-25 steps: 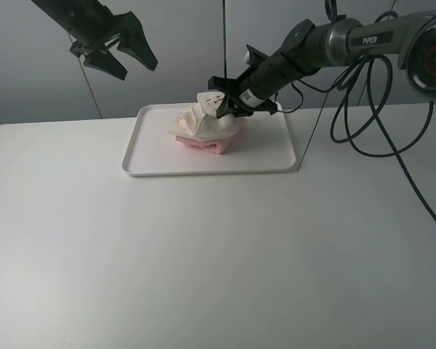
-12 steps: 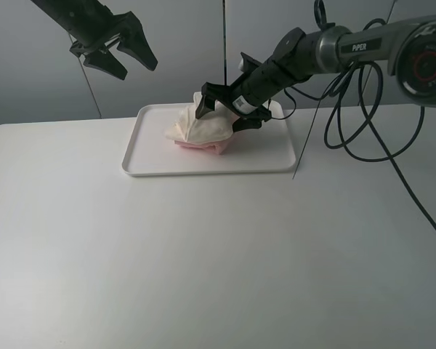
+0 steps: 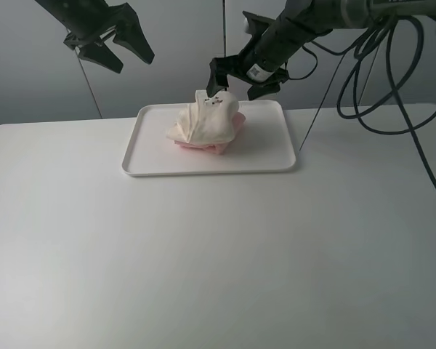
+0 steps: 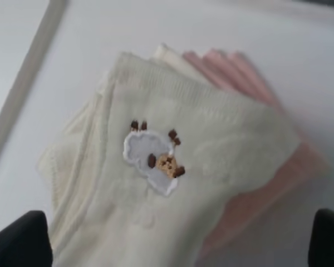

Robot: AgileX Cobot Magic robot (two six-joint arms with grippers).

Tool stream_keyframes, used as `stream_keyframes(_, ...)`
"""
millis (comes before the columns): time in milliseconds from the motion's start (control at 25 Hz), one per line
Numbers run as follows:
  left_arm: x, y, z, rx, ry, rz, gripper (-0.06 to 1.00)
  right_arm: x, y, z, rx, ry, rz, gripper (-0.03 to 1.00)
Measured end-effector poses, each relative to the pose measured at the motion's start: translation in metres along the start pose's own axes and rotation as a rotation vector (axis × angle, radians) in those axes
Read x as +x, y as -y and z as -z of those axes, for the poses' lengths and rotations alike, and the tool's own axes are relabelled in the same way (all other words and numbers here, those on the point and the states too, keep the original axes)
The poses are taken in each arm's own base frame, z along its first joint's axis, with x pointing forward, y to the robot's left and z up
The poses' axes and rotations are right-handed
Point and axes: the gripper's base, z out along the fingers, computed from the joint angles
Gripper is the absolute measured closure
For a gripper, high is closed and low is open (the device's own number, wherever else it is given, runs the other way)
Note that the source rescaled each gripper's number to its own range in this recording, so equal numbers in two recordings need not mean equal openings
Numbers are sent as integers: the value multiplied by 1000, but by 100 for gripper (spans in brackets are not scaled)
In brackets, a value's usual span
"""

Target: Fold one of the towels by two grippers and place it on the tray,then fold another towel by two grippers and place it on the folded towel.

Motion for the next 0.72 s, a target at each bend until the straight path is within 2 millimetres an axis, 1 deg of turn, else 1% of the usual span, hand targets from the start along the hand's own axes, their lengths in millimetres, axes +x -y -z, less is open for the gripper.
stream_keyframes(80, -1, 3, 9, -23, 12, -13, -5, -7, 0, 27, 33, 10, 40, -3)
stream_keyframes(200, 0, 5, 18, -44, 23, -23, -5, -10, -4, 61, 90, -9, 96, -3)
stream_keyframes(280, 4, 7, 22, -52, 12, -22, -5, -10, -7, 84, 144, -9, 109, -3)
stream_keyframes(320, 7, 8, 24, -59, 5, -23, -5, -8, -8, 96, 176, -6, 118, -3)
stream_keyframes(400, 20, 7, 27, -80, -30, -17, -5, 2, -7, 115, 240, -5, 136, -3)
stream_keyframes(480, 36, 7, 31, -88, -63, 4, -5, 24, -6, 131, 279, -3, 138, -3)
stream_keyframes(520, 45, 8, 35, -93, -67, 12, -5, 39, -4, 134, 296, -15, 138, -3)
stream_keyframes(560, 55, 7, 40, -105, -52, 22, -5, 51, -5, 143, 302, 10, 133, -3)
stream_keyframes(600, 62, 8, 47, -118, -31, 26, -5, 67, -5, 152, 313, 12, 130, -3)
stream_keyframes(720, 94, 15, 70, -164, 18, 33, -5, 115, -7, 177, 332, 14, 124, -3)
